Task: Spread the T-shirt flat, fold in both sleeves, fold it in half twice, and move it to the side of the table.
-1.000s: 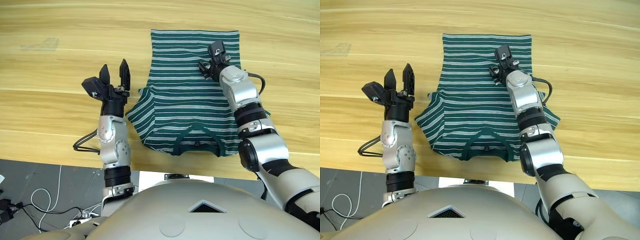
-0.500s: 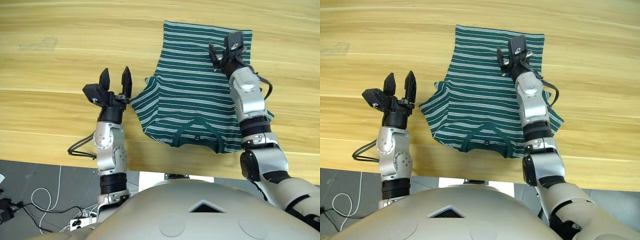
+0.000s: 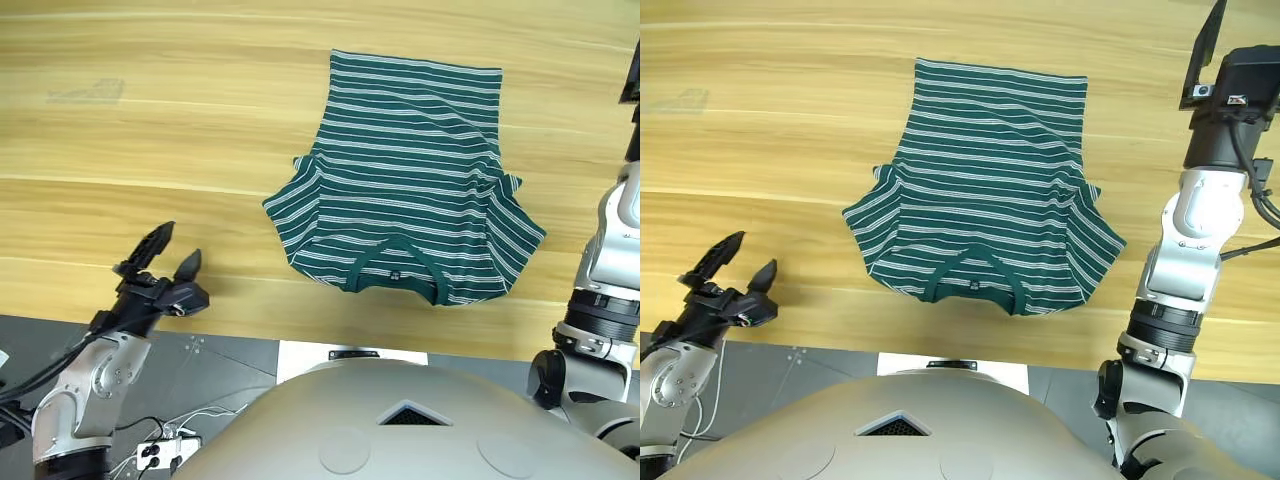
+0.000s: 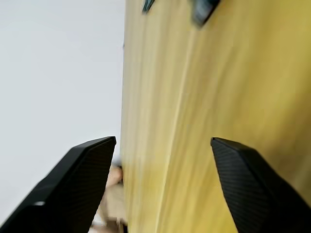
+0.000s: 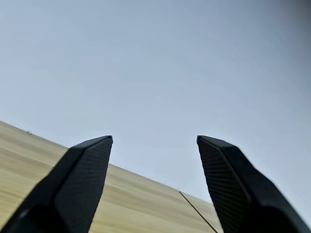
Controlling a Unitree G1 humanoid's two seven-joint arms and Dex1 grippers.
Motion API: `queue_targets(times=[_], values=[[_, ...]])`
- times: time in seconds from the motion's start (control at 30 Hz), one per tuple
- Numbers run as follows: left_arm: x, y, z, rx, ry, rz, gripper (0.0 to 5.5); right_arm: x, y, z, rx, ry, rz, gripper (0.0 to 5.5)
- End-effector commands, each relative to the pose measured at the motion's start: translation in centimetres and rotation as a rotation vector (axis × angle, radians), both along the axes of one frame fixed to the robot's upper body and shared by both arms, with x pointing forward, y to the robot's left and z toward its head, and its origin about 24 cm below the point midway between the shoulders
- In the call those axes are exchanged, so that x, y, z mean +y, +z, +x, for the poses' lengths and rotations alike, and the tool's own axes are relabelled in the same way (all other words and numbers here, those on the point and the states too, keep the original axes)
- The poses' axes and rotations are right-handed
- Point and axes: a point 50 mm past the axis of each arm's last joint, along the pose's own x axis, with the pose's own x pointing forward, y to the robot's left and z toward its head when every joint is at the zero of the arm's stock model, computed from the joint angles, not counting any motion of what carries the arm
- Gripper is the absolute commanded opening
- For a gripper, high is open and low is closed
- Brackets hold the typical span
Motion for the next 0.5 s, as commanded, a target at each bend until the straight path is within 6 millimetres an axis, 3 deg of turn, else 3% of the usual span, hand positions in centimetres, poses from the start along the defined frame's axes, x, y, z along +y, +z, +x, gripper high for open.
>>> queue_targets(times=[0.03,0.2,0.5], values=[[-2.3,-0.6,0.5,0.102,-0.204,0.024,3.63,1.0,1.6,0.3,-0.053,0.026,-0.033,3.21],[-3.7,-1.3,2.3,0.1,-0.283,0.019,3.63,1.9,1.4,0.0,-0.054,0.055,-0.03,3.21],[-5.1,-2.8,6.7,0.071,-0.355,0.054,3.63,1.8,0.2,-1.0,-0.031,0.029,-0.006,3.21]])
